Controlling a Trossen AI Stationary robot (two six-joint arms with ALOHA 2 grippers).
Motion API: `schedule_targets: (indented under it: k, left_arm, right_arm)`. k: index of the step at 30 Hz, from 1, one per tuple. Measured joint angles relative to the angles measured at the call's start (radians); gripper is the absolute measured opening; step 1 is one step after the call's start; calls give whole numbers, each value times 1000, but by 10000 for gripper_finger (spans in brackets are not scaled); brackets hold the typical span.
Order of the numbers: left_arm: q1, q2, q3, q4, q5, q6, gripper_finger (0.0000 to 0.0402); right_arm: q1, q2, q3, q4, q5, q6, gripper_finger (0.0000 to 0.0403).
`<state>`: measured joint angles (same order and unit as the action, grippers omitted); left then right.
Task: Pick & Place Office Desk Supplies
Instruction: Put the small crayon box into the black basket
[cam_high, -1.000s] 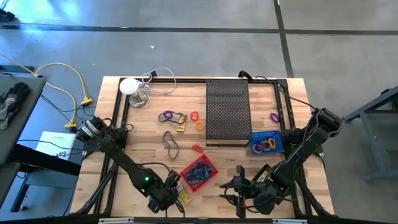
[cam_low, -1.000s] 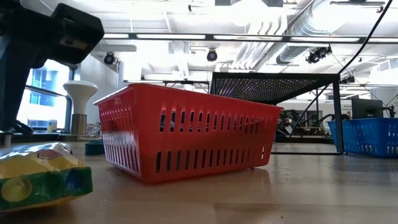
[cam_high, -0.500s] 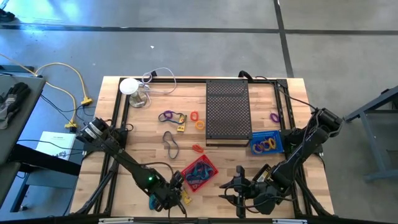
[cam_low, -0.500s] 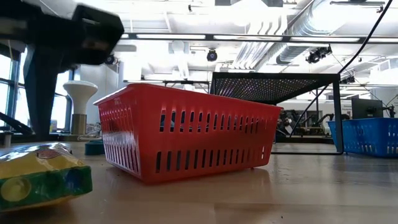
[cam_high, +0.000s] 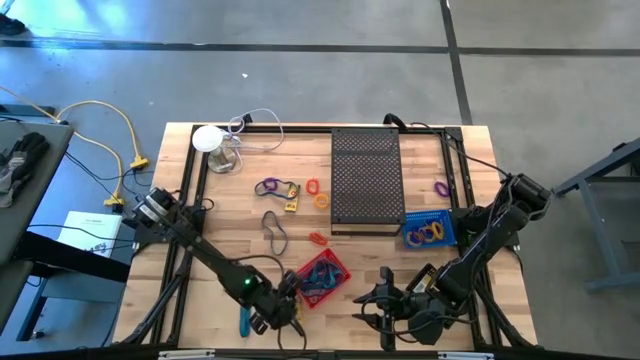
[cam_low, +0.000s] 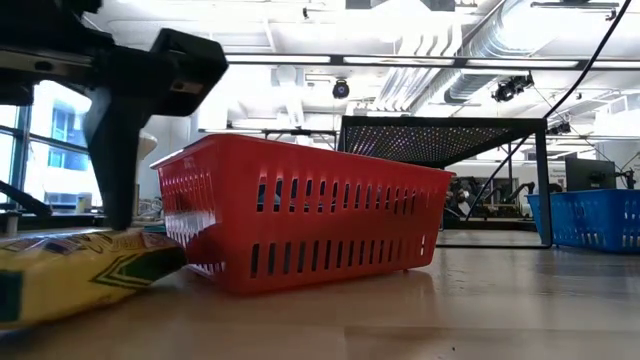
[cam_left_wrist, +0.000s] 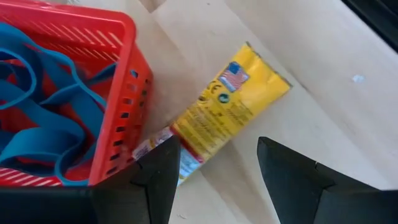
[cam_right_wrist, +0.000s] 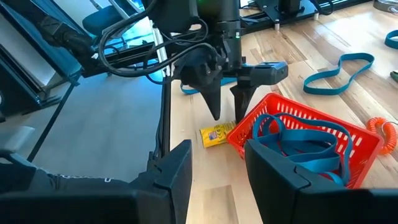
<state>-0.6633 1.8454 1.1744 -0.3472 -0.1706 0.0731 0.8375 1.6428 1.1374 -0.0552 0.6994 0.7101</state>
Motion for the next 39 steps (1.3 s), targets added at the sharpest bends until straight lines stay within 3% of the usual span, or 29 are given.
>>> schedule_targets:
  k: [7,11,25,39]
  left_arm:
    - [2,19,-1,39,4,33,204]
    - [18,47,2,81,66,36,194]
    - [42,53,1,75,145,24,48]
    - [18,55,0,19,173,-158,42]
  right_arm:
    - [0,0,0,0,0,0,136]
    - [0,0,0,0,0,0,136]
    - [0,0,0,0,0,0,136]
    - [0,-1,0,0,-1,0,136]
